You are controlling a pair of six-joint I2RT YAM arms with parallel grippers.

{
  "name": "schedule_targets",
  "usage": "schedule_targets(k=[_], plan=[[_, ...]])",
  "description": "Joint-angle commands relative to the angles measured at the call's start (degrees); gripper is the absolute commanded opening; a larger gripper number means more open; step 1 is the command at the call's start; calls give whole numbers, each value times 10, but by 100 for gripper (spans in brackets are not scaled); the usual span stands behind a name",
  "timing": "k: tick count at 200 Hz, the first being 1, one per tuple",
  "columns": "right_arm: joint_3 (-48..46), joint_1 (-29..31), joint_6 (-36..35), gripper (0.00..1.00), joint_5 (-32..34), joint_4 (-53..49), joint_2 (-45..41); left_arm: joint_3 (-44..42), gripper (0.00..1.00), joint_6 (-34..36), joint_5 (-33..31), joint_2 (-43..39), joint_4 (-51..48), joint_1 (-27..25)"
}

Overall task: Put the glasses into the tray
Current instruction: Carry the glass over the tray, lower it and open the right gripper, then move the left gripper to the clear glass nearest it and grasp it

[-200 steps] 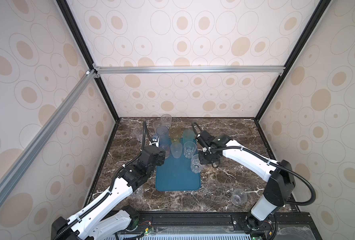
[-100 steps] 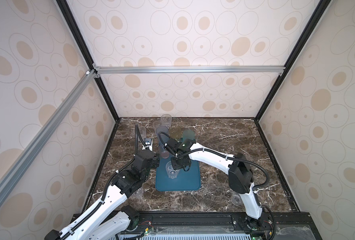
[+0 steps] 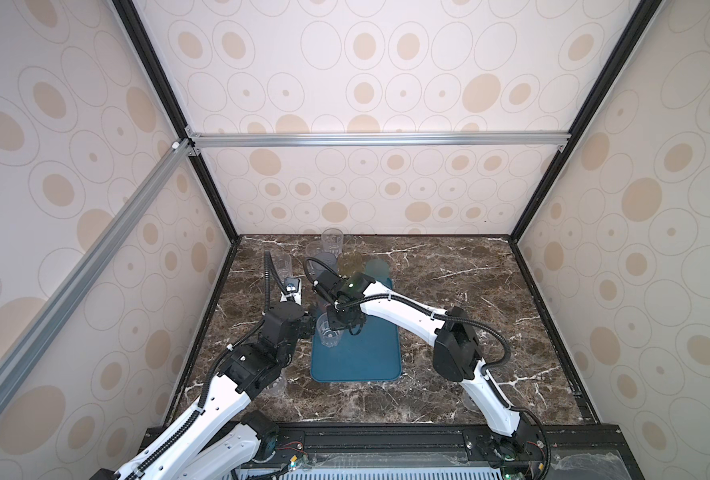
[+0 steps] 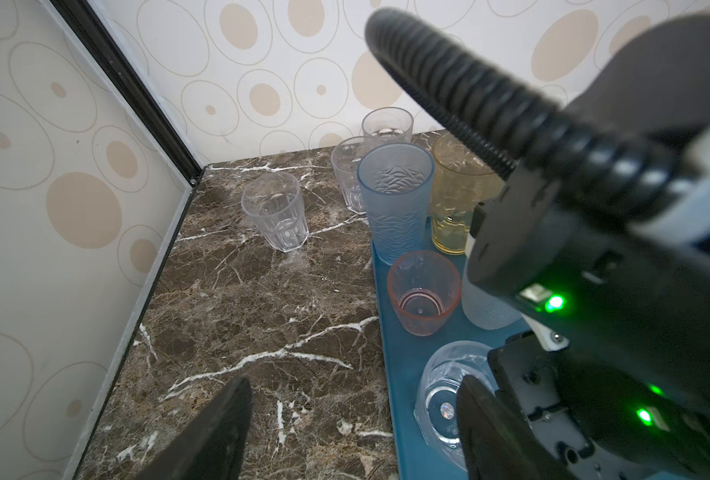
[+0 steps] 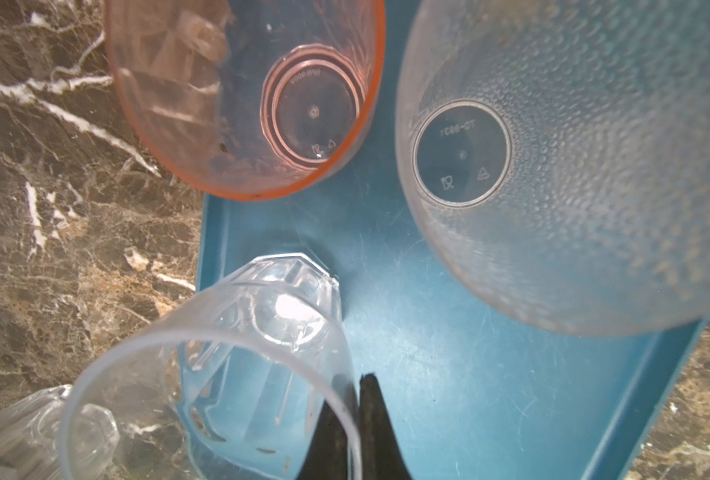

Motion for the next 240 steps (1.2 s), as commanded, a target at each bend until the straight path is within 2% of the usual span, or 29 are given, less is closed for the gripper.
schedule_targets(k=[1, 39, 89, 126, 175, 202, 240], plan=[[16, 7, 19, 6, 12, -31, 27, -2, 78, 16, 2, -8, -3, 7], [13, 10, 32, 13, -21, -13, 32, -2, 78, 27, 6, -6, -3, 15], [2, 11, 56, 27, -42, 20, 15, 8, 78, 41, 15, -5, -14, 26], [-23, 10, 51, 34, -52, 46, -29, 26, 78, 38, 21, 0, -41, 37], [-134, -9, 35, 37, -25, 94, -128, 48, 74, -18, 58, 1, -94, 57], [-175, -21, 19, 37, -26, 103, -158, 57, 71, -37, 54, -6, -105, 61], [-221, -28, -4, 38, -28, 126, -192, 55, 70, -109, 118, 24, -120, 74]])
